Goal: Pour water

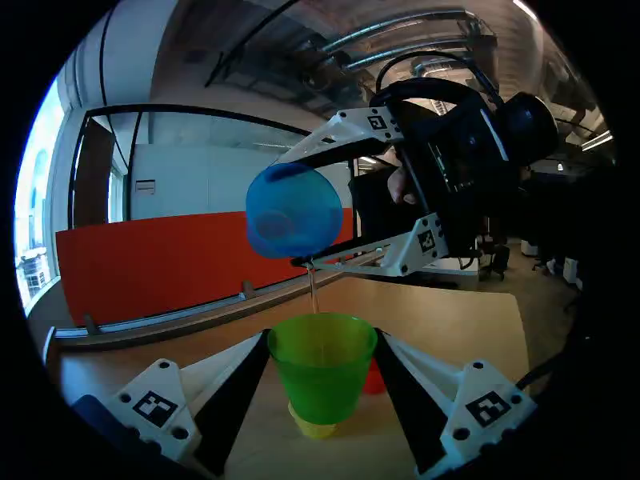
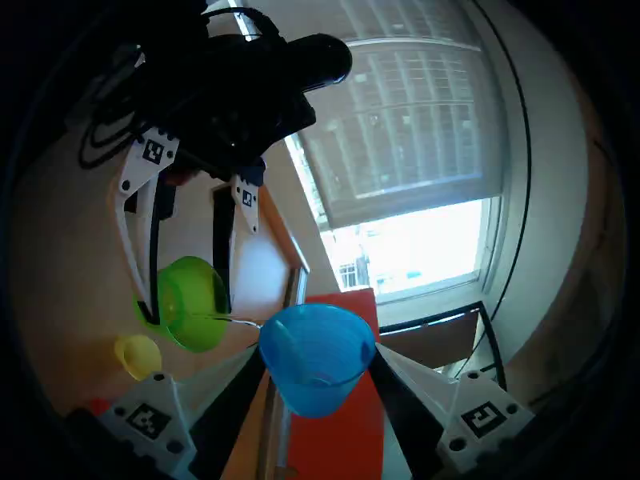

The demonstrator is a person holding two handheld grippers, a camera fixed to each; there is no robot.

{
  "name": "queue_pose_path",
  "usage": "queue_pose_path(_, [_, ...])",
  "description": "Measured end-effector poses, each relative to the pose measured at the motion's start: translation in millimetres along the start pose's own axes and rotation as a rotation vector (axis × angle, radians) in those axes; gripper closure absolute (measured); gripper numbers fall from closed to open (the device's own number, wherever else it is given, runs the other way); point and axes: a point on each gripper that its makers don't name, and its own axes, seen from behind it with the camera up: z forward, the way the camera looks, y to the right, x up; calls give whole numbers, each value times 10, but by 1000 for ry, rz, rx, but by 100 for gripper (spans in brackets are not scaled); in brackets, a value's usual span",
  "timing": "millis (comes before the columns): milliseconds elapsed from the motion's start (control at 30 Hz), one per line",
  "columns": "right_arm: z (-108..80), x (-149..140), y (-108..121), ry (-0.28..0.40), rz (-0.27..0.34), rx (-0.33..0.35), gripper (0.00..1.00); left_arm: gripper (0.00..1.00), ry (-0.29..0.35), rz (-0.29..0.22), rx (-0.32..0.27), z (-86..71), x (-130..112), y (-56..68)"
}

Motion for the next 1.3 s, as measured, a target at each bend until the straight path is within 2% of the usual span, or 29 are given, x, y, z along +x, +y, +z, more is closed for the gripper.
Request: queue_pose_path(1300, [2, -39, 17, -14, -66, -4, 10, 10, 0, 3, -1, -6, 14, 33])
